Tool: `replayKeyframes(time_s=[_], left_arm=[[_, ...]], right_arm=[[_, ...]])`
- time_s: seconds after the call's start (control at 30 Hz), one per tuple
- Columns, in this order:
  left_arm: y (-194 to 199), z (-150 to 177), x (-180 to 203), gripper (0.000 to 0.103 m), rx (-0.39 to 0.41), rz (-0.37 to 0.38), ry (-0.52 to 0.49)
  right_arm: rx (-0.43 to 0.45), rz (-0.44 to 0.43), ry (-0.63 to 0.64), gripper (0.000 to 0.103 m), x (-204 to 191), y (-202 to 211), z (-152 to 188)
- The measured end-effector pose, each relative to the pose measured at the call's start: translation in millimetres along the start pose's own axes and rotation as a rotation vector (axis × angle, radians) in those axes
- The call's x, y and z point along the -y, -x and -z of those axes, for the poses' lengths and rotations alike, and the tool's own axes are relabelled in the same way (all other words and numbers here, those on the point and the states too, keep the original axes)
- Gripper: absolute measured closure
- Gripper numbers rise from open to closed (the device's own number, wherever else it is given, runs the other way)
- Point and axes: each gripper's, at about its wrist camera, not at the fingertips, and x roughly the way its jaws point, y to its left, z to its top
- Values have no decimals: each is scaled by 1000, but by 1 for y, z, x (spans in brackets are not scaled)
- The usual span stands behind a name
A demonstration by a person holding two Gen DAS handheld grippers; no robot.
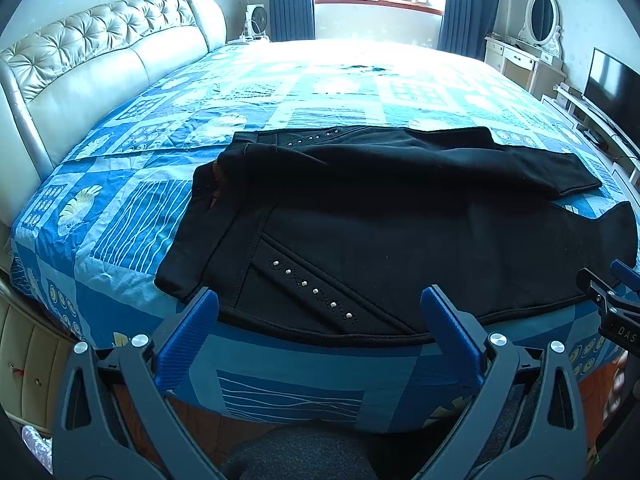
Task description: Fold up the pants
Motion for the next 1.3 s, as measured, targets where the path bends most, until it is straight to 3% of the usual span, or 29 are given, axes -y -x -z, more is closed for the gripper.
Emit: replayKeyframes(time_s=[1.13,1.3], left_arm=[[0,2,4,2,-2,8,-9],[0,2,5,2,-2,17,-11]], right_arm=[[-7,-5,-4,4,-1,-2,1],[27,-13,-20,4,8,7,-7]])
